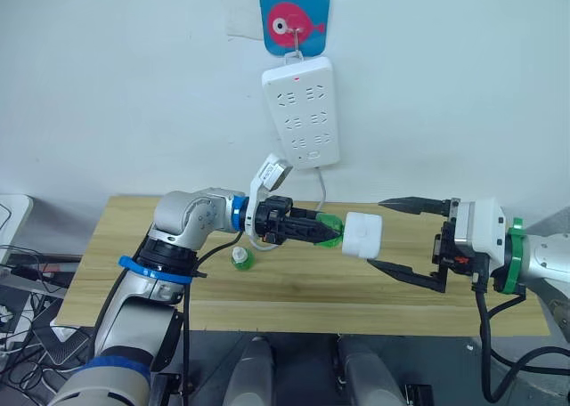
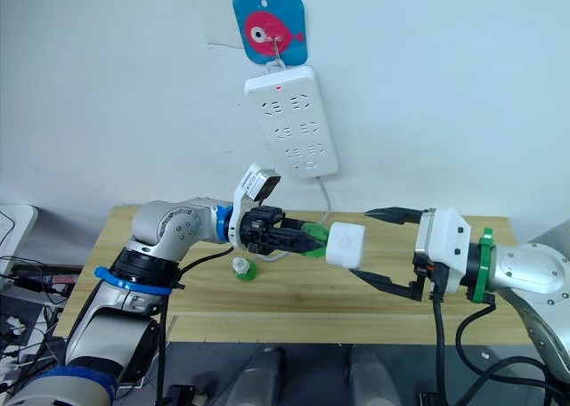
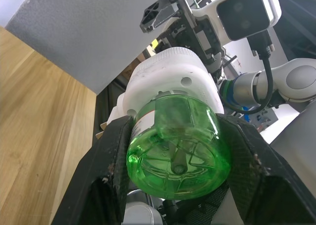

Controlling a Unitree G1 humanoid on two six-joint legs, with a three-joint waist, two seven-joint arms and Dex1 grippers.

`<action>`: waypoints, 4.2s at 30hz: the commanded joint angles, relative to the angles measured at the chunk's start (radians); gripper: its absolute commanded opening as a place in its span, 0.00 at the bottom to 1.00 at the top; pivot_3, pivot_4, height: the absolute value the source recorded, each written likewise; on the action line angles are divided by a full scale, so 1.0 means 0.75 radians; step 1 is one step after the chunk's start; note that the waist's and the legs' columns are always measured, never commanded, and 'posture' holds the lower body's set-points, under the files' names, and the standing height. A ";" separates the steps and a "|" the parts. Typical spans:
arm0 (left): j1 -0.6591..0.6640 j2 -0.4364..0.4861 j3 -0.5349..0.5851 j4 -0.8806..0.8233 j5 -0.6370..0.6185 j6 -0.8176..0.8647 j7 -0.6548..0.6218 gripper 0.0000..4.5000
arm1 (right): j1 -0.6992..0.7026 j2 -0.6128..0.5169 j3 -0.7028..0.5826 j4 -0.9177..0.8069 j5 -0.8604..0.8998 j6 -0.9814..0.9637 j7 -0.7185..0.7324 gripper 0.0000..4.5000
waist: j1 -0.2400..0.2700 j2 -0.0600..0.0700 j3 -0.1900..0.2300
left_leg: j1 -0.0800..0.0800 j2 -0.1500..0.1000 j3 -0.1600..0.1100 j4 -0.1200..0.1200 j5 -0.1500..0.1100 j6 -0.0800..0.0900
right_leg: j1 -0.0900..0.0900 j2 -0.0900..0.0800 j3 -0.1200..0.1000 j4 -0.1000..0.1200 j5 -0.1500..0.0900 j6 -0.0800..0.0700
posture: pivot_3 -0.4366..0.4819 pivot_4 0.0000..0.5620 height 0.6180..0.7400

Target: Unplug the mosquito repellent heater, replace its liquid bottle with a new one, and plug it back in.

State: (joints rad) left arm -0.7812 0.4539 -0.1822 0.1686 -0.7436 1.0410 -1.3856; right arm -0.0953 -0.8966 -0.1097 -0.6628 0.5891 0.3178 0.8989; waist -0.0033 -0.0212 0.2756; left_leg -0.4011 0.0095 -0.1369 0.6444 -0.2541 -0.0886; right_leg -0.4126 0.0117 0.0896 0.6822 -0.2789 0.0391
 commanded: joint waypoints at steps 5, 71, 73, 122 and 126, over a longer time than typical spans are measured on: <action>-0.022 -0.010 0.015 -0.039 -0.028 0.012 -0.008 0.50 | -0.054 0.035 0.065 -0.042 -0.071 -0.027 0.006 0.99 | -0.001 0.000 0.000 | 0.000 0.000 0.000 0.000 0.000 0.000 | 0.000 0.000 0.000 0.000 0.000 0.000 | 0.60 0.47 1.00; 0.076 -0.276 -0.036 0.175 0.551 -2.140 -0.093 0.50 | -0.220 -0.015 -0.139 0.627 1.844 1.254 -0.682 0.99 | 0.037 -0.008 0.008 | 0.002 -0.002 0.000 0.001 -0.003 0.007 | 0.006 -0.003 -0.001 -0.002 0.002 0.001 | 0.63 0.51 1.00; 0.067 -0.281 -0.038 0.193 0.556 -2.174 -0.086 0.50 | -0.225 -0.011 -0.135 0.628 1.844 1.247 -0.687 0.99 | 0.035 -0.008 0.008 | 0.002 -0.002 0.000 0.001 -0.004 0.007 | 0.006 -0.003 -0.001 -0.002 0.002 0.001 | 0.63 0.51 1.00; -0.255 -0.044 0.009 0.205 -0.483 0.765 0.462 0.66 | -0.044 -0.262 -0.099 0.313 1.844 1.012 -0.753 0.68 | 0.011 -0.008 0.009 | -0.001 0.000 -0.003 0.000 -0.002 0.005 | 0.001 -0.001 -0.004 -0.002 0.000 0.003 | 0.63 0.43 1.00; -0.245 -0.051 0.084 0.151 -0.457 0.752 0.492 0.93 | -0.018 -0.269 -0.109 0.313 1.844 1.007 -0.735 0.68 | 0.008 -0.008 0.009 | -0.001 0.000 -0.003 0.000 0.000 0.002 | 0.001 -0.001 -0.003 -0.002 0.000 0.003 | 0.64 0.43 1.00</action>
State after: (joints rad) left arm -0.9629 0.4138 -0.1514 0.3282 -1.0782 1.6067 -1.0152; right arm -0.1169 -1.0867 -0.1649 -0.4087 1.9535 1.0779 0.3265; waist 0.0030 -0.0275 0.2825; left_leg -0.4018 0.0092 -0.1387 0.6448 -0.2544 -0.0874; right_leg -0.4116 0.0106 0.0872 0.6810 -0.2787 0.0416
